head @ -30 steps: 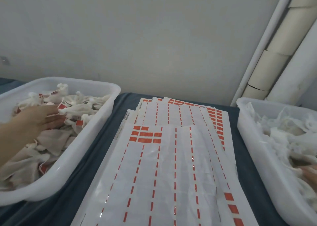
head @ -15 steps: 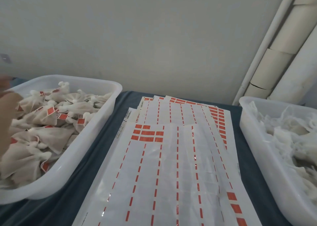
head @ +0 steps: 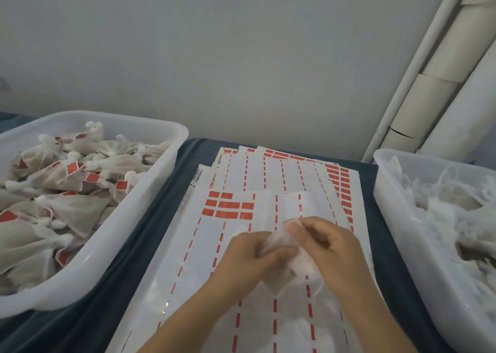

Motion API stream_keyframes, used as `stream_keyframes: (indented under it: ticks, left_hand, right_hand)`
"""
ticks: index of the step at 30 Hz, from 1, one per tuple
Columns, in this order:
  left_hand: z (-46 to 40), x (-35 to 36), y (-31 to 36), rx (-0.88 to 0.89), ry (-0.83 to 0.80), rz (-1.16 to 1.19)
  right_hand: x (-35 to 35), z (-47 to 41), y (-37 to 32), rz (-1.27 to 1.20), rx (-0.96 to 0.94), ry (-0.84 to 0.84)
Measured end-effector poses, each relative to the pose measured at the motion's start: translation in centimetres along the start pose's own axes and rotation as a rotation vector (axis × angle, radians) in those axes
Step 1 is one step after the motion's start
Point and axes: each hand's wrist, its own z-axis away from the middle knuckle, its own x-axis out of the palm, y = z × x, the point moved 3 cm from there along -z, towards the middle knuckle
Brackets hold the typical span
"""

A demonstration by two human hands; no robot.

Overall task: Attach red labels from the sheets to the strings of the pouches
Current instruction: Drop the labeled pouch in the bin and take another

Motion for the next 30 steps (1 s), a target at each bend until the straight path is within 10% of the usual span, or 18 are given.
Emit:
stream_keyframes:
  ticks: [5, 22, 30]
  left_hand:
    - [-0.4, -0.7, -2.7, -0.154, 0.175, 0.203]
    - [0.3, -1.2, -0.8, 0.019, 0.104, 0.055]
    - [-0.4, -0.8, -1.0, 0.126, 0.135, -0.113]
  right_hand:
    - [0.2, 0.1, 3.0, -0.338, 0.171, 0.035]
    - [-0.7, 1.0, 2.0, -0.242, 0.013, 0.085]
    - [-1.7, 0.3, 3.1, -0.879, 0.176, 0.150]
